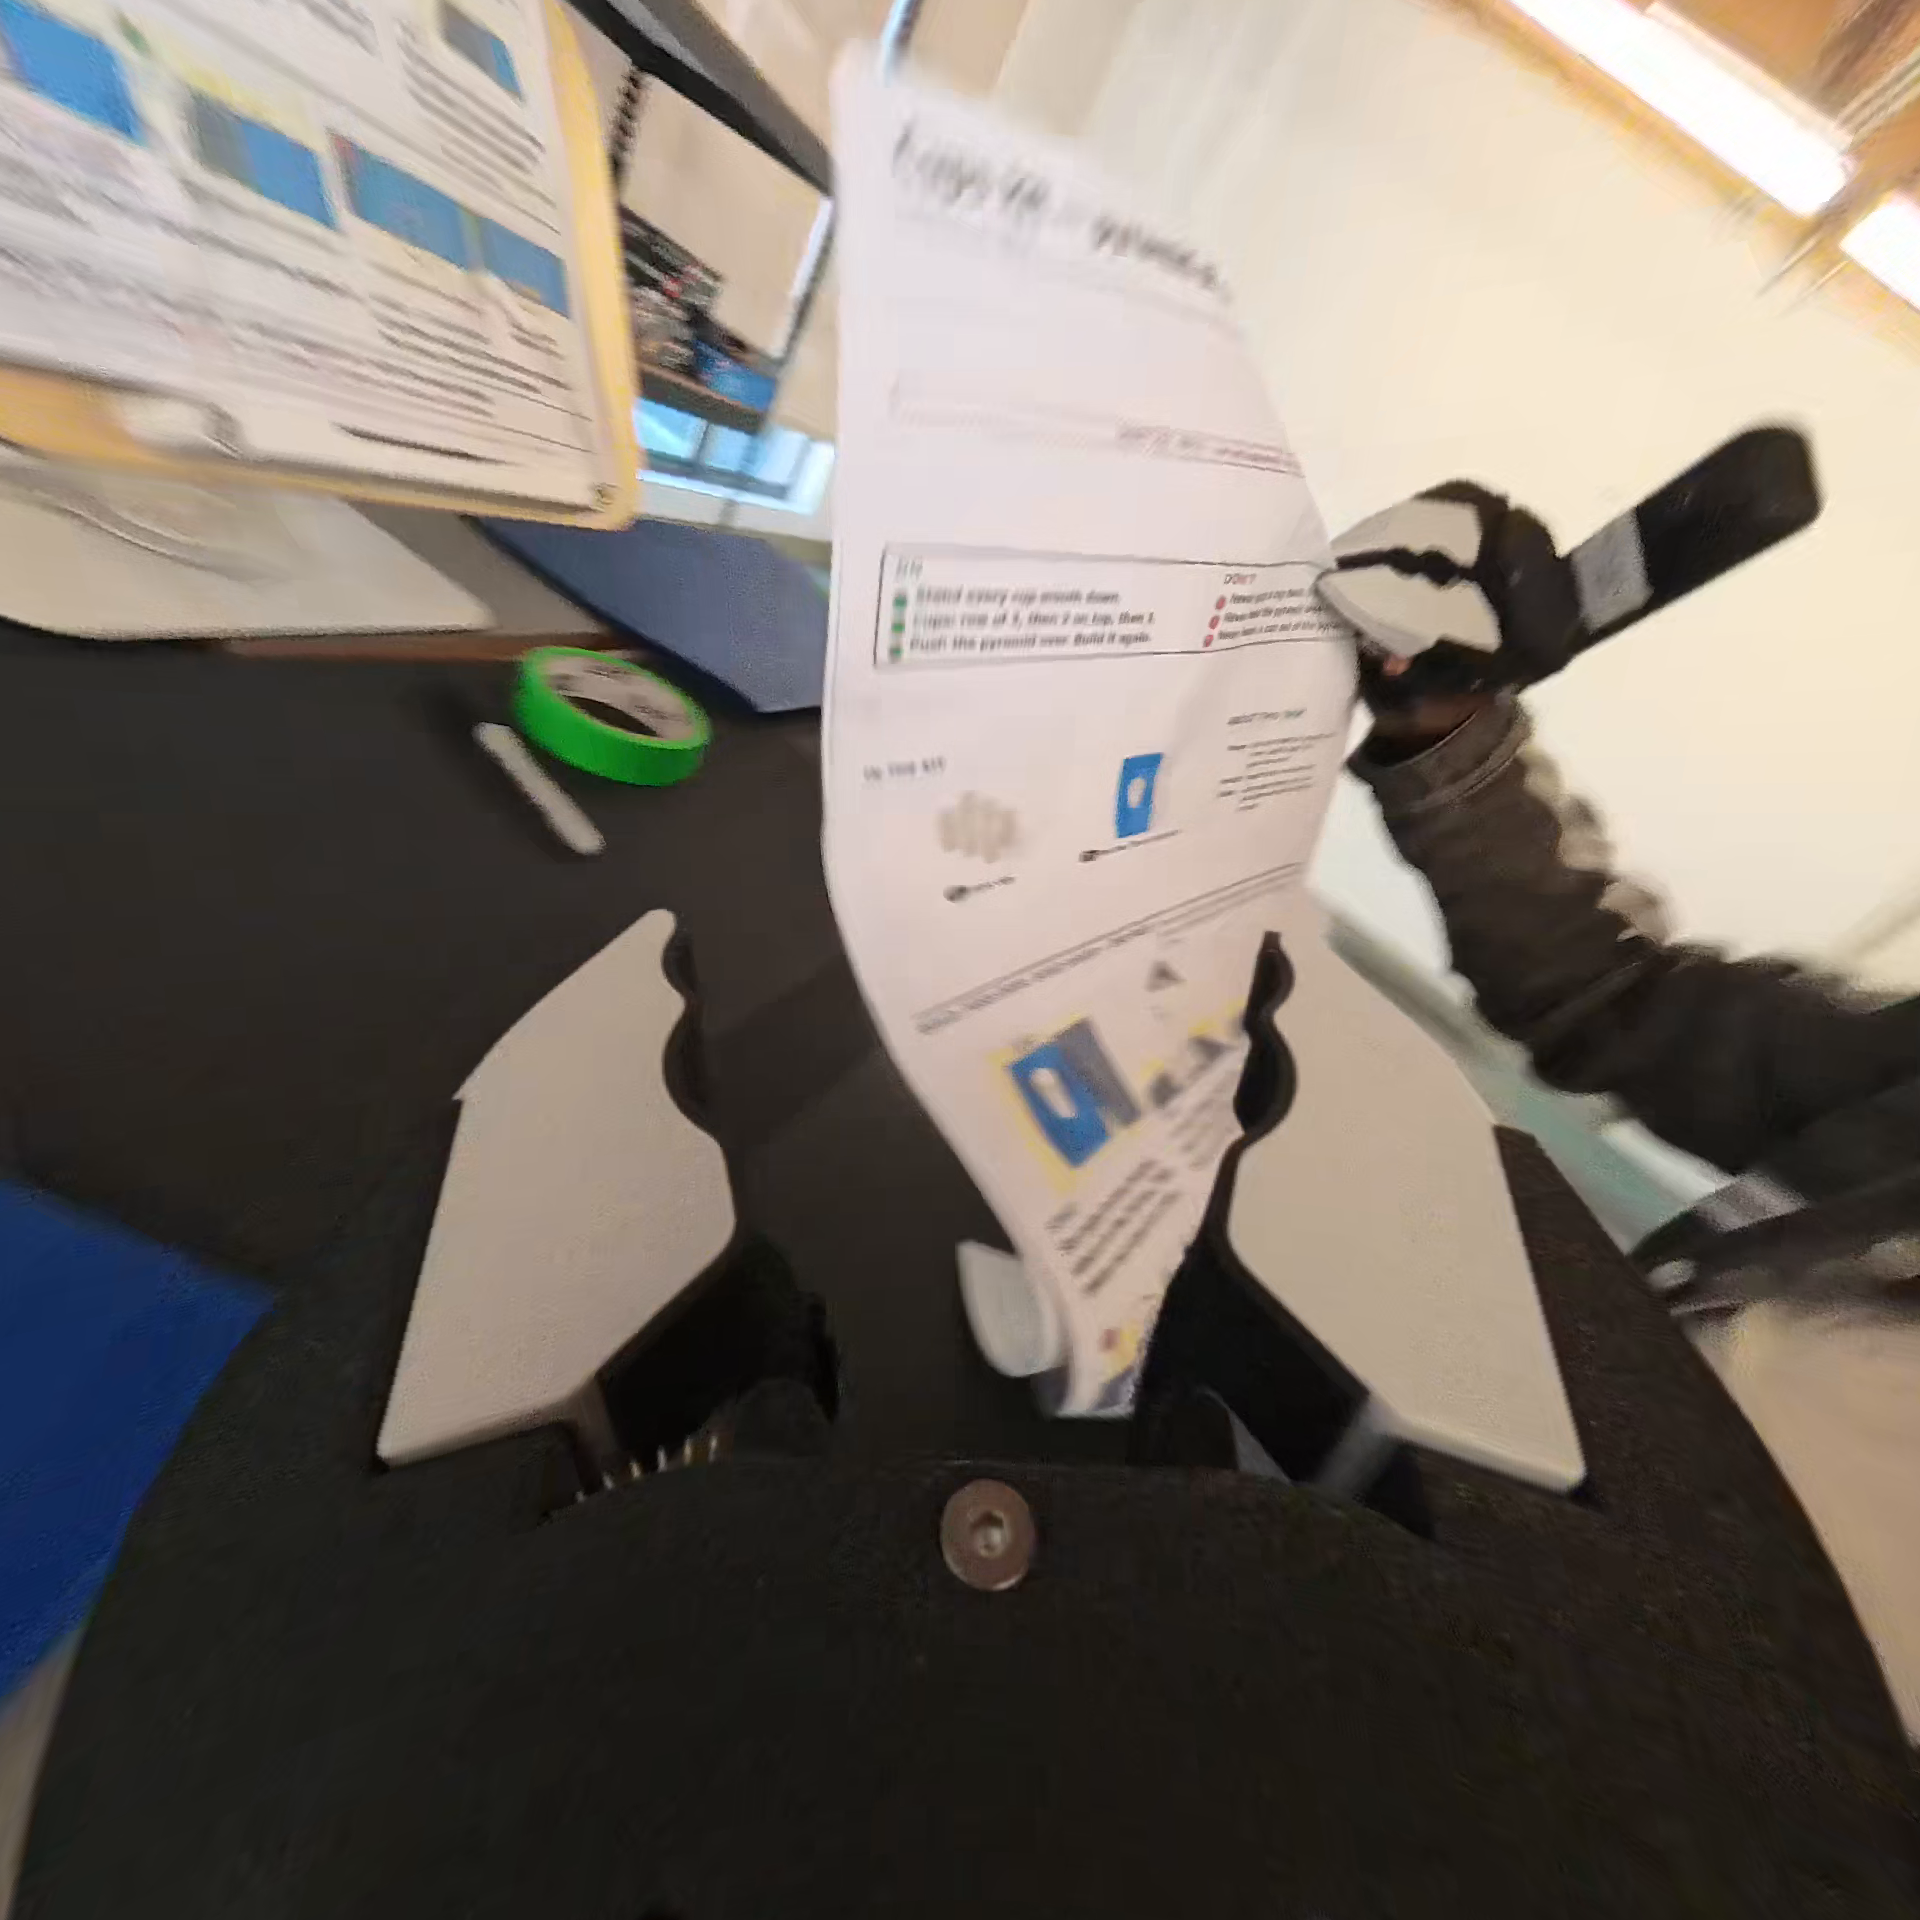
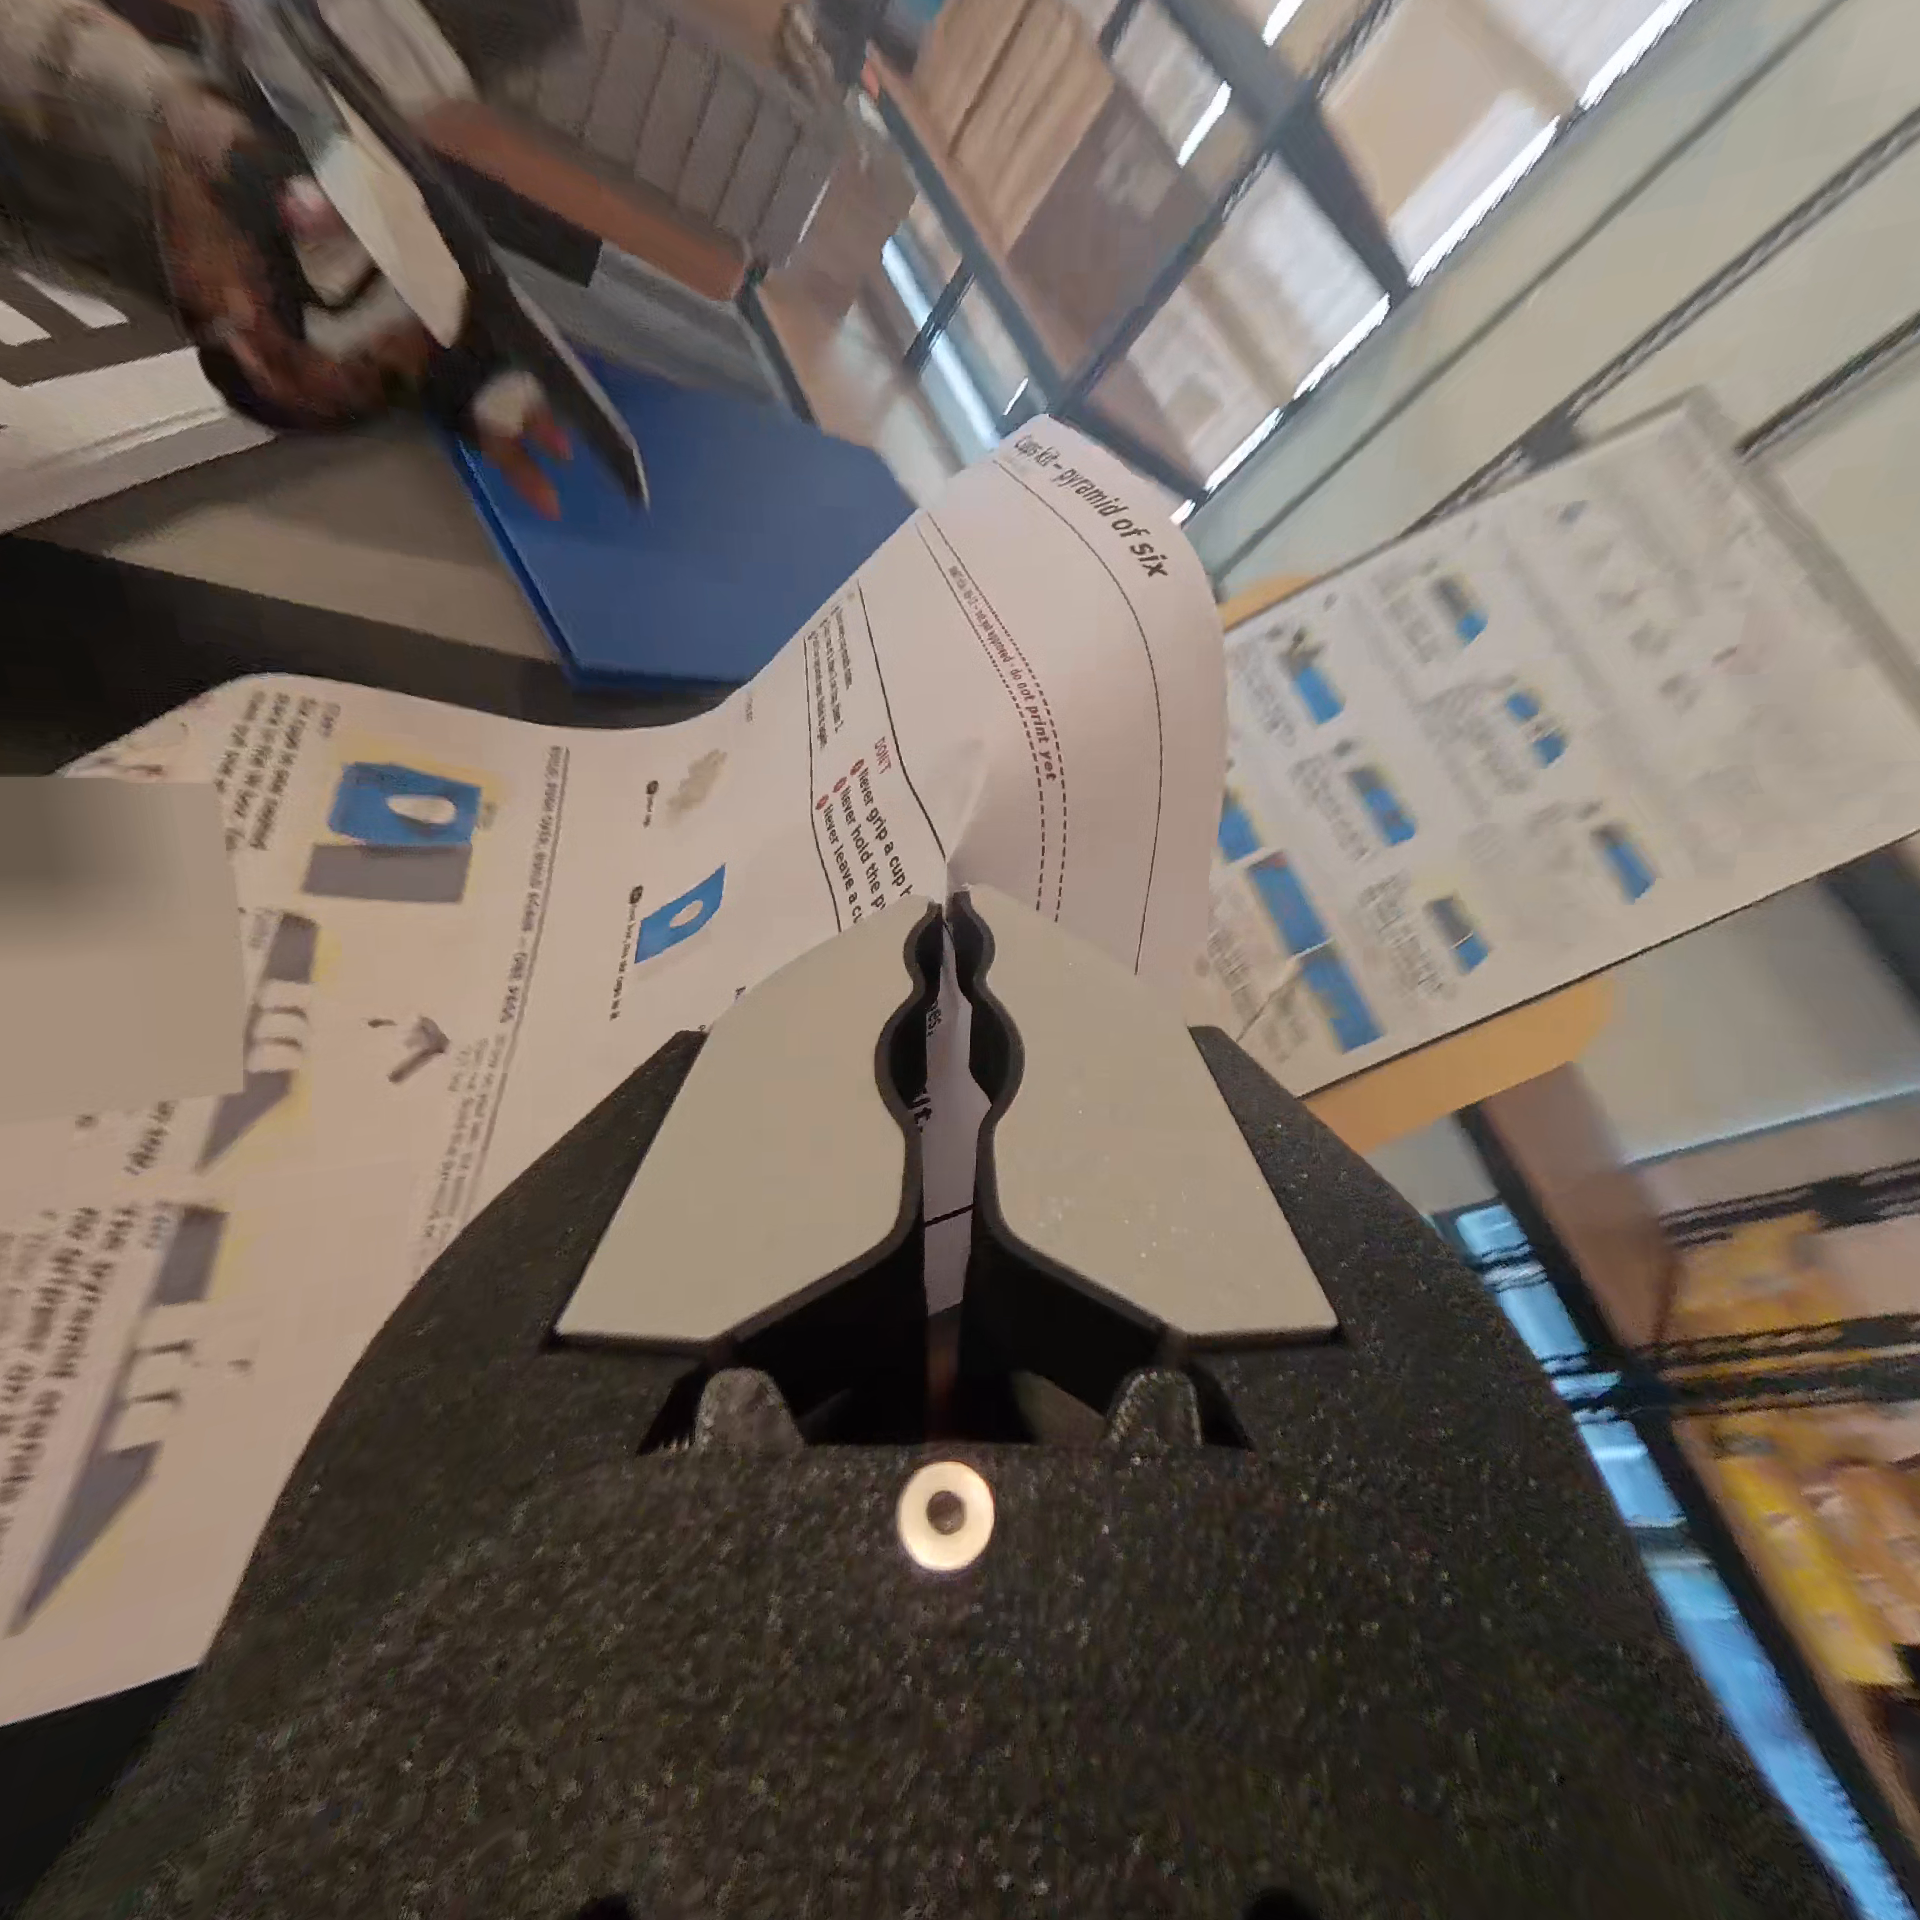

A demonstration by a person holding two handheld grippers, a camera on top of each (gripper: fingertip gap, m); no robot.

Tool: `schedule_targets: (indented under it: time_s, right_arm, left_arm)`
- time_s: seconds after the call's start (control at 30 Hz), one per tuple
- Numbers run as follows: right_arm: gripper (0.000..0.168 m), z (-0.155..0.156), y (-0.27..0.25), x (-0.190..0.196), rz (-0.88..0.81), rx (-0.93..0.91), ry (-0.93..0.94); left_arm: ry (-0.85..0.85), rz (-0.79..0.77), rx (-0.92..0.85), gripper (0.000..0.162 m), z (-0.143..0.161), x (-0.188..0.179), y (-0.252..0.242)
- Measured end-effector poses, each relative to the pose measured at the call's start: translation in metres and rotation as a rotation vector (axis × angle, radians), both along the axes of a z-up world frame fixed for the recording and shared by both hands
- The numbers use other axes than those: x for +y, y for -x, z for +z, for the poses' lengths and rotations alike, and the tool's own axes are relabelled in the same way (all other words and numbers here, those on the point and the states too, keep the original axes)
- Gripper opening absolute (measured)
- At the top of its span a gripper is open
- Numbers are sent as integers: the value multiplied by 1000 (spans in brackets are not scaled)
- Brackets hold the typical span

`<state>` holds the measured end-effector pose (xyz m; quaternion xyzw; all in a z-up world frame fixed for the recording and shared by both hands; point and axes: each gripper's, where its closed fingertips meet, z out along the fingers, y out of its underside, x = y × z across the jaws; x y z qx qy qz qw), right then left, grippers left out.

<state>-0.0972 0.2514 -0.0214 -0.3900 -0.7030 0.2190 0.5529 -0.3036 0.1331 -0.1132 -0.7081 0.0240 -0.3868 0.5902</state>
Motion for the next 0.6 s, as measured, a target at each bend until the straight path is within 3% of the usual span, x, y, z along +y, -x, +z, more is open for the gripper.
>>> schedule_targets:
  time_s: [0.1,0.23,0.37,0.53,0.6]
  right_arm:
    - [2,26,-9,-10,24,61,-71]
    - [2,43,-24,-14,31,111,-114]
    - [2,52,-38,-17,50,173,-160]
    - [2,55,-54,-9,21,201,-173]
    - [2,53,-57,-4,21,220,-155]
  left_arm:
    - [1,-103,-145,113,-4,29,-32]
    - [-44,-244,-110,105,0,53,-74]
    - [-87,-306,-45,78,7,68,-99]
    - [-206,-329,-14,13,23,65,-108]
    - [-229,-315,-20,7,27,62,-109]
